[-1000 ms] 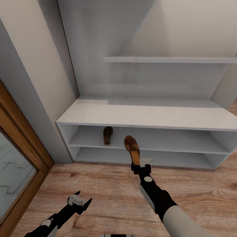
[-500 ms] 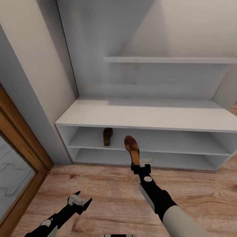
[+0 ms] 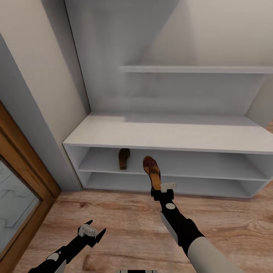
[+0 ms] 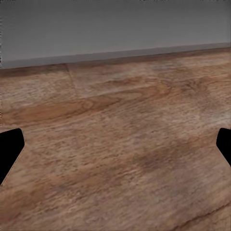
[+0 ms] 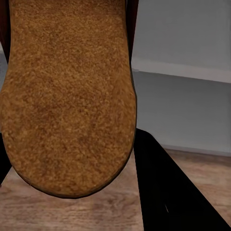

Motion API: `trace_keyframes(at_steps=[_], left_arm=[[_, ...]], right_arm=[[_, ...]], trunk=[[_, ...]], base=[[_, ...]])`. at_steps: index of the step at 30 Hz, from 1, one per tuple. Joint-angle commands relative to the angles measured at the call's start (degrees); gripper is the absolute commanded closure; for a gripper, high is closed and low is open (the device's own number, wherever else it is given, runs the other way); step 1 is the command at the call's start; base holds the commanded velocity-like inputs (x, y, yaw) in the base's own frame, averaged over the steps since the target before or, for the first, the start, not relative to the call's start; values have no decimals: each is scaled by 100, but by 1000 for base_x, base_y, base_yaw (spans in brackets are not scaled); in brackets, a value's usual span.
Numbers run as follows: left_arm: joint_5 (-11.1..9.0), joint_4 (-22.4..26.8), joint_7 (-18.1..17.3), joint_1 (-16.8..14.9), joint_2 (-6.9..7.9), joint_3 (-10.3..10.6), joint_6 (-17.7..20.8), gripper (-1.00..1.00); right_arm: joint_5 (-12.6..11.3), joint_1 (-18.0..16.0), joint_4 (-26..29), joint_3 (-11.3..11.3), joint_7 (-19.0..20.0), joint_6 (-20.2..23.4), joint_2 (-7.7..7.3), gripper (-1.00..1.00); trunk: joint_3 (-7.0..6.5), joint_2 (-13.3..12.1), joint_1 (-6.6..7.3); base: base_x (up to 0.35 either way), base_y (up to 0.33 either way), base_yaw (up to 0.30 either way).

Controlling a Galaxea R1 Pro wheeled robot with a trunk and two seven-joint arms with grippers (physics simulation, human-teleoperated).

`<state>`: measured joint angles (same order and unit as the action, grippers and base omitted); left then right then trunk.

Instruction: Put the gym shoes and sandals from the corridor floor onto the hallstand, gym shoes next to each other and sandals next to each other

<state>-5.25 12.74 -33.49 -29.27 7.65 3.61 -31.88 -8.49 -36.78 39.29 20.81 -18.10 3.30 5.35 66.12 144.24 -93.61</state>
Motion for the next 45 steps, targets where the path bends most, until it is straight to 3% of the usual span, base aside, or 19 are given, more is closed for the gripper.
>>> trace_keyframes(at_steps=[1, 45], left_arm=[[1, 0, 0, 0, 0, 0, 0, -100], [6, -26, 0, 0, 0, -1, -2, -100]], right_arm=[[-12, -1, 0, 2, -18, -4, 0, 100], [-21, 3, -30, -6, -14, 4, -6, 100]], trunk=[[0, 0, 0], [0, 0, 0]], base=[[130, 97, 0], [48, 51, 0]])
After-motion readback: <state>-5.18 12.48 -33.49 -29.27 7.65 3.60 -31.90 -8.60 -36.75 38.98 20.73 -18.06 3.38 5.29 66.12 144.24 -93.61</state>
